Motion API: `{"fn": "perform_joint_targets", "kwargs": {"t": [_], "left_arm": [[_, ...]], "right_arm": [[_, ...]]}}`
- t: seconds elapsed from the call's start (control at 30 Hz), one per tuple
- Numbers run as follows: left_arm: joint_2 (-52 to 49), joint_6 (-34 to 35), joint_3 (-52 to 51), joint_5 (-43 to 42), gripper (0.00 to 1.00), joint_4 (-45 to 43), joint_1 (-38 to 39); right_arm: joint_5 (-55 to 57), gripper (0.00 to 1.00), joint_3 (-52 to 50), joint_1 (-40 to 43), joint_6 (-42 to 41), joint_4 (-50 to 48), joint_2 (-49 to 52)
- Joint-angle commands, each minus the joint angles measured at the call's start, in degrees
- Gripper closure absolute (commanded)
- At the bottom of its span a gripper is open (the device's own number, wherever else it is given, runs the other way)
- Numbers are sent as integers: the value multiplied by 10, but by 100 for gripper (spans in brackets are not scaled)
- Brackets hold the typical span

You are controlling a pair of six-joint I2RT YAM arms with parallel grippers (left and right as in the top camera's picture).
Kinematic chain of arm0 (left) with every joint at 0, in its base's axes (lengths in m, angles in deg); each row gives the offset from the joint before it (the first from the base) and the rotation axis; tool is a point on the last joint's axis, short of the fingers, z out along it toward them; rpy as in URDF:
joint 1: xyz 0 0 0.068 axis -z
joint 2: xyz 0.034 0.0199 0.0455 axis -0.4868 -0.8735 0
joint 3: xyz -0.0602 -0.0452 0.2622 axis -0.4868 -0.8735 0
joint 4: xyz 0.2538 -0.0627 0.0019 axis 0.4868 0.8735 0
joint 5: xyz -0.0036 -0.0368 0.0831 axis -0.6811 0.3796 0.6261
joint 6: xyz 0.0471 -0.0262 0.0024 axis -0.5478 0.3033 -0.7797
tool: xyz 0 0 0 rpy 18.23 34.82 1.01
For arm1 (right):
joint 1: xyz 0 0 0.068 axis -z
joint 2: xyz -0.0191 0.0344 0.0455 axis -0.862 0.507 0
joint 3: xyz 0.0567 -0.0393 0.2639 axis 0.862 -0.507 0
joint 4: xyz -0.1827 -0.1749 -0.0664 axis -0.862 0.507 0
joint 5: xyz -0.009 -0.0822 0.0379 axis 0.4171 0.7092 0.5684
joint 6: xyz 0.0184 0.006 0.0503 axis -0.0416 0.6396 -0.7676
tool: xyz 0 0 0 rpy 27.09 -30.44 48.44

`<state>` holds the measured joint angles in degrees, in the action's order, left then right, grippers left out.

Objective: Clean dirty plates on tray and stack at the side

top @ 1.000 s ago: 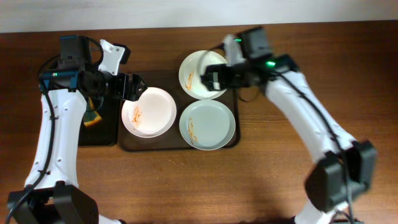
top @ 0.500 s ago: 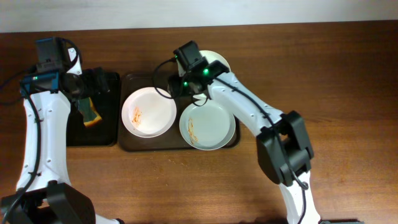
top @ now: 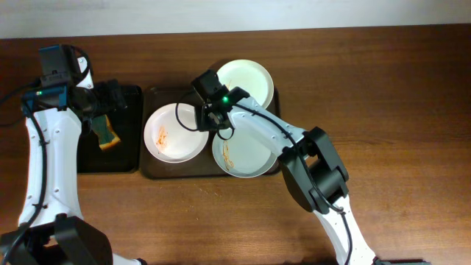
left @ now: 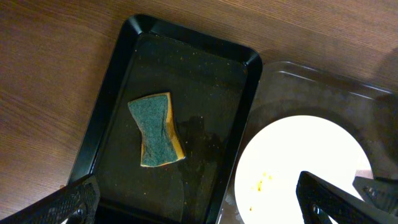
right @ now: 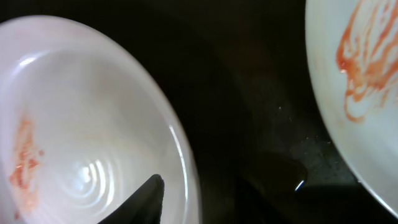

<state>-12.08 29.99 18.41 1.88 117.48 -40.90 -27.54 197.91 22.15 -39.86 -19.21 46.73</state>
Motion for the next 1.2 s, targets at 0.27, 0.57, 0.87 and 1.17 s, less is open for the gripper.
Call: {"fn": "perform_joint_targets", "kwargs": {"t": [0.27, 0.57, 0.87, 1.17], "left_arm": [[-5, 8, -9, 6, 1, 5, -4], [-43, 68, -57, 11, 2, 11, -4], [-115, 113, -57, 89, 20, -44, -4], [-133, 135, -57, 124, 28, -63, -25]], "right_arm": [[-19, 83, 11, -9, -47, 7, 29], [-20, 96, 11, -8, -54, 16, 30], [-20, 96, 11, -8, -54, 20, 30], [-19, 96, 11, -8, -54, 19, 30]]}}
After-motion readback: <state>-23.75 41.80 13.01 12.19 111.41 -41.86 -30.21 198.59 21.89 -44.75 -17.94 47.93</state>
